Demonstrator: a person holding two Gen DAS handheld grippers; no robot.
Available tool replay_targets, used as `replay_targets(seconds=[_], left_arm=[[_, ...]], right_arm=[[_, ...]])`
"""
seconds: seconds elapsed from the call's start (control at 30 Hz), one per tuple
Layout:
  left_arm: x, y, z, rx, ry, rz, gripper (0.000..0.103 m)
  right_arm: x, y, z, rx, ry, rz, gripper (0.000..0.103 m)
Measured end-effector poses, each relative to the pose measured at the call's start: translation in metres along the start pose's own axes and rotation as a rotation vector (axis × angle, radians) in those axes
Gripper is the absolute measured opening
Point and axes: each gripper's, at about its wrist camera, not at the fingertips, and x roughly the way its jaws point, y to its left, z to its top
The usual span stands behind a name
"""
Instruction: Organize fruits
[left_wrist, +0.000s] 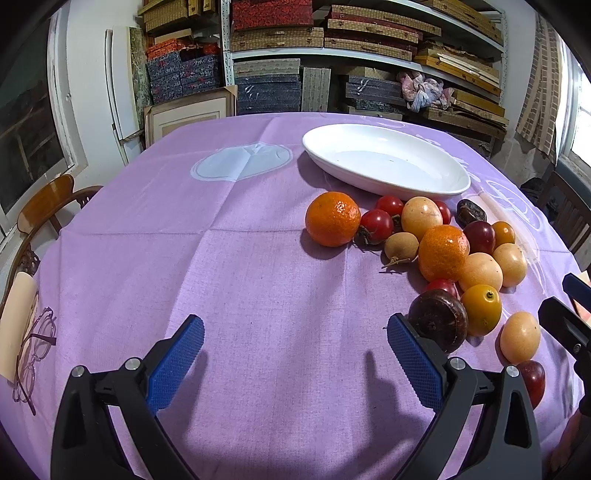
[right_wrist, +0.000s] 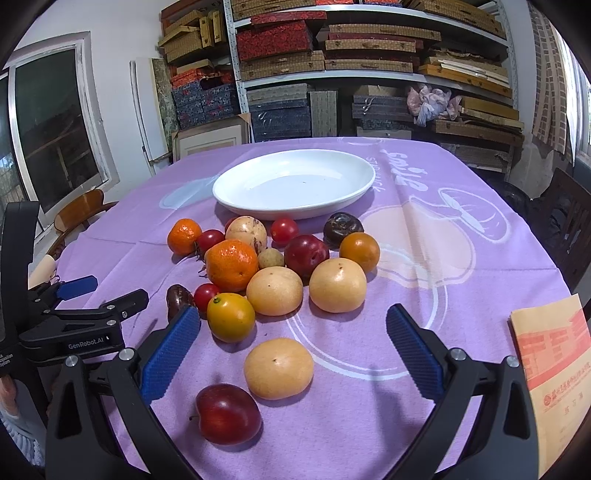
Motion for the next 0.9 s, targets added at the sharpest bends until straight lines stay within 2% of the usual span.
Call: replay_targets(seconds=[0.9], left_arm=[[-0.0014, 0.0009, 0.0005, -0.001, -0.011, 0.004, 0.100]], right_arm=[[0.0015, -0.0091, 0.0004, 0.039, 0.001, 0.009, 0.099]])
